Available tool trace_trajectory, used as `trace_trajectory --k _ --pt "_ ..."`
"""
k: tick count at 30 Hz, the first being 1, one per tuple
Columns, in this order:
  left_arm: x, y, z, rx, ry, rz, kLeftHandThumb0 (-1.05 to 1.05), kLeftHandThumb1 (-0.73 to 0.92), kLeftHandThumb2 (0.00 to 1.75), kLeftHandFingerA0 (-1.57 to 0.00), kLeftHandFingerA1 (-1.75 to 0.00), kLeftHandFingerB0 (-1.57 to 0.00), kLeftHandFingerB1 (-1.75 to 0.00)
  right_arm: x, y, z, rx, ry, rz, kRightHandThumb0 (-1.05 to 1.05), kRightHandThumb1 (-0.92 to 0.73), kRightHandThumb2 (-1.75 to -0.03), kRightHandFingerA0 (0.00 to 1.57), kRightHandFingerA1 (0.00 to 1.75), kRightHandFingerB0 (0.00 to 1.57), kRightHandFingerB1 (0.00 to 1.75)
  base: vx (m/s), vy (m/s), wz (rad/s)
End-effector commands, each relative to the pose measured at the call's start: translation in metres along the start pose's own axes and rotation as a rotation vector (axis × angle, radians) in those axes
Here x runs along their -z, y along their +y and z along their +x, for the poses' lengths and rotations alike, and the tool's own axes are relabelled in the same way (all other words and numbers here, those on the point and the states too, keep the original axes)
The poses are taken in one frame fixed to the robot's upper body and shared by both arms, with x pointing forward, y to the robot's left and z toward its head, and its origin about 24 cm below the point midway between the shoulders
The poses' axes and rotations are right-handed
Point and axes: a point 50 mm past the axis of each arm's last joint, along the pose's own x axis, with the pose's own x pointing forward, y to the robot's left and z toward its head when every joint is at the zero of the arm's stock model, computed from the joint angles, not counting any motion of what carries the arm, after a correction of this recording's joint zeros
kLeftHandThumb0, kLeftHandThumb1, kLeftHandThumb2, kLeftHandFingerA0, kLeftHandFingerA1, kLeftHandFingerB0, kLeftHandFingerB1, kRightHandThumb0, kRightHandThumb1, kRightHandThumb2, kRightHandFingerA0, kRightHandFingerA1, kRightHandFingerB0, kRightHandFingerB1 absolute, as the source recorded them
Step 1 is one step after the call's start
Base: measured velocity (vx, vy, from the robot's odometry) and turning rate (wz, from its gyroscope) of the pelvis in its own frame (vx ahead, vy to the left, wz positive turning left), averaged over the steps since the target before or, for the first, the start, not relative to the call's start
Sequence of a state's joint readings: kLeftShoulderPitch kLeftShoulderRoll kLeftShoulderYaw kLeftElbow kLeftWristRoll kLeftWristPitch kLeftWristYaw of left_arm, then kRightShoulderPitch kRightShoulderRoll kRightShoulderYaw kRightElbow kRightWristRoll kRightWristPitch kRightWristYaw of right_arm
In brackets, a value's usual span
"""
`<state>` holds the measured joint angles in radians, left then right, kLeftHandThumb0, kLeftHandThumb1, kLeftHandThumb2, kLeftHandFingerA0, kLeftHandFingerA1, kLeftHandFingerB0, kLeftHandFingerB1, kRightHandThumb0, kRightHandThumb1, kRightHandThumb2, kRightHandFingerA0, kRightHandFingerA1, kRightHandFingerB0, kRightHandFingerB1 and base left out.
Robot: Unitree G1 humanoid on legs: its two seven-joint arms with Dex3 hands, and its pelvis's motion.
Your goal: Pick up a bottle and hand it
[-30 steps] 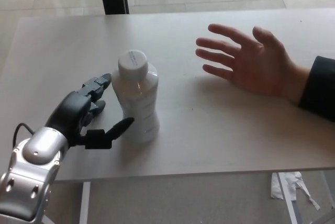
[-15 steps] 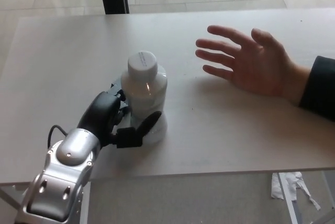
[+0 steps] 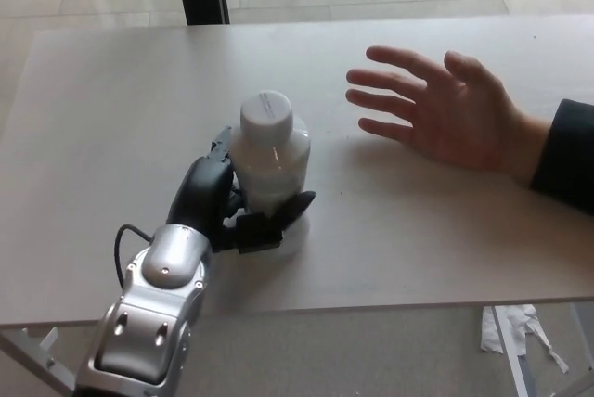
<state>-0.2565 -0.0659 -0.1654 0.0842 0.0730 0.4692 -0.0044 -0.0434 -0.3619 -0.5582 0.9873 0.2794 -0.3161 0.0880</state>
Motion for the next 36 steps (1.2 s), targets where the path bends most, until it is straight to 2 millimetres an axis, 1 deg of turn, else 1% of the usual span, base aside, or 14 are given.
trace_trajectory --k 1,6,9,12,13,18,22,23,24,25,26,33,34,36 --pt "-0.004 0.004 0.012 -0.504 -0.088 0.149 -0.03 0.78 0.78 -1.01 -1.24 -0.34 -0.46 -0.004 0.007 0.001 0.02 -0.018 0.027 -1.05 -0.42 -0.88 0.69 1.61 0.26 1.39 0.0 0.0 0.0" --pt "0.001 0.001 0.014 -0.435 -0.092 0.263 0.08 0.73 0.84 -0.73 -1.42 -0.9 -0.85 -0.005 0.009 0.001 0.013 -0.029 0.003 -1.05 -0.46 -0.87 0.75 1.57 0.21 1.43 0.0 0.0 0.0" --pt "0.005 -0.003 0.014 -0.416 -0.109 0.309 0.07 0.62 1.11 -1.16 -1.42 -1.06 -1.28 -0.004 0.008 0.0 0.015 -0.026 0.009 -1.05 -0.47 -0.86 1.0 1.46 0.27 1.39 0.0 0.0 0.0" --pt "0.007 -0.003 0.014 -0.399 -0.109 0.312 -0.09 0.77 0.97 -0.89 -1.75 -0.72 -1.59 -0.004 0.007 0.0 0.023 -0.027 0.029 -1.05 -0.46 -0.88 0.78 1.58 0.28 1.37 0.0 0.0 0.0" --pt "0.008 -0.001 0.013 -0.399 -0.115 0.315 -0.09 0.77 0.95 -0.83 -1.75 -0.69 -1.63 -0.004 0.007 0.0 0.023 -0.029 0.028 -1.05 -0.34 -1.14 1.5 1.41 0.33 1.08 0.0 0.0 0.0" --pt "0.0 0.006 0.015 -0.422 -0.162 0.304 -0.03 0.69 1.11 -0.86 -1.75 -0.72 -1.63 -0.004 0.004 0.0 0.035 -0.035 0.043 -1.05 -0.32 -1.15 1.57 1.34 0.36 1.1 0.0 0.0 0.0" --pt "-0.03 0.013 0.023 -0.467 -0.22 0.319 0.0 0.66 1.09 -0.82 -1.75 -0.74 -1.51 -0.005 0.003 0.0 0.034 -0.029 0.023 -1.05 -0.44 -0.95 0.75 1.63 0.25 1.35 0.0 0.0 0.0" --pt "-0.041 0.015 0.026 -0.473 -0.238 0.338 -0.02 0.61 1.1 -1.14 -1.46 -0.91 -1.24 -0.005 0.003 0.0 0.029 -0.035 0.023 -1.05 -0.46 -0.92 0.95 1.55 0.23 1.38 0.0 0.0 0.0" --pt "-0.048 0.016 0.029 -0.469 -0.25 0.35 0.0 0.65 1.06 -0.86 -1.73 -0.77 -1.43 -0.005 0.003 0.0 0.031 -0.033 0.022 -1.05 -0.46 -0.91 1.22 1.39 0.24 1.41 0.0 0.0 0.0" --pt "-0.054 0.018 0.031 -0.461 -0.261 0.372 -0.05 0.64 1.02 -0.85 -1.72 -0.8 -1.42 -0.005 0.004 0.001 0.032 -0.031 0.022 -0.38 -0.01 -0.91 1.45 1.33 0.52 0.89 0.0 0.0 0.0" --pt "-0.063 0.02 0.034 -0.444 -0.27 0.404 -0.1 0.59 1.08 -1.15 -1.39 -0.91 -1.16 -0.004 0.004 0.001 0.032 -0.027 0.021 -1.05 -0.32 -1.17 1.31 1.37 0.35 1.11 0.0 0.0 0.0" --pt "-0.144 0.009 0.053 -0.39 -0.299 0.393 -0.19 0.66 0.85 -0.83 -1.49 -0.85 -0.94 -0.006 0.008 0.003 0.02 -0.011 -0.017 -1.05 -0.43 -0.94 0.92 1.54 0.27 1.39 0.0 0.0 0.0" --pt "-0.15 0.006 0.053 -0.383 -0.303 0.381 -0.16 0.65 0.87 -0.84 -1.54 -0.84 -1.04 -0.006 0.009 0.004 0.019 -0.007 -0.019 -1.05 -0.34 -1.17 1.55 1.46 0.37 1.12 0.0 0.0 0.0" --pt "-0.162 -0.004 0.055 -0.371 -0.298 0.398 -0.16 0.66 0.78 -0.84 -1.51 -0.84 -0.88 -0.006 0.013 0.005 0.004 -0.006 -0.022 -1.05 -0.33 -1.16 1.48 1.37 0.34 1.12 0.0 0.0 0.0"
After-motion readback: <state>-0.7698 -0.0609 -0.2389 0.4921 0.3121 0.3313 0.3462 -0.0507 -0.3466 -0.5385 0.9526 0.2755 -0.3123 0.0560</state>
